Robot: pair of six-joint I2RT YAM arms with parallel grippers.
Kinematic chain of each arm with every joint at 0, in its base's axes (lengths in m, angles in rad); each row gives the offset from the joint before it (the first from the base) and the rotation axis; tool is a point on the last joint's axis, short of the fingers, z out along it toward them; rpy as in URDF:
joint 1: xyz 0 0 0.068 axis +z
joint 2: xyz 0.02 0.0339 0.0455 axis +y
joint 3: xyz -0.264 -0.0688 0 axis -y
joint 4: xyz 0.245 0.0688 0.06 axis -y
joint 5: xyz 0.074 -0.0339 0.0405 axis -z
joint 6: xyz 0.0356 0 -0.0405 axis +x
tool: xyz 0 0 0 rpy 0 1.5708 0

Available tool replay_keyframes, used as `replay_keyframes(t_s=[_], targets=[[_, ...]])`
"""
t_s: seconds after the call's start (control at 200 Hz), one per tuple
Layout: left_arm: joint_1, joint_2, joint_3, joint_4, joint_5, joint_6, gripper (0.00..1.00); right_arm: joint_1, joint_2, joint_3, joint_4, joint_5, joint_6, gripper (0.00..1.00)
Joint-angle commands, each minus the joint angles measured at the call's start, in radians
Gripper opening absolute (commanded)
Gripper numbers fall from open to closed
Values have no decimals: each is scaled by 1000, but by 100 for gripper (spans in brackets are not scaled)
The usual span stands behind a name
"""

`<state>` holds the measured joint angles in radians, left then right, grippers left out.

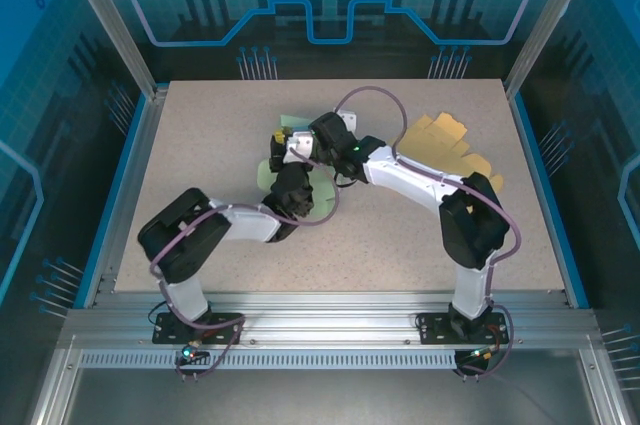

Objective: Fold the paper box

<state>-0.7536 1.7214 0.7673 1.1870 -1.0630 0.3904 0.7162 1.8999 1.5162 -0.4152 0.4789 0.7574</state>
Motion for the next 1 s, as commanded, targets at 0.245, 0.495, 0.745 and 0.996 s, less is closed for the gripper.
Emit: replay_keyframes(t_s=[0.245,0.495,0.745,0.996], targets=[[39,-494,-87,-796,585,-671,78,-70,103,180,-372,-201,-232,0],[269,-666,-35,-1246,834,-849,76,-86,91,204,-543,-268,-362,0],[419,-698,-81,-1373,916,-780,69,-102,76,158,-489,-324,-347,0],[474,-586,-170,-1138,1261,-814,84,-100,121,164,-471,-349,-339,0]])
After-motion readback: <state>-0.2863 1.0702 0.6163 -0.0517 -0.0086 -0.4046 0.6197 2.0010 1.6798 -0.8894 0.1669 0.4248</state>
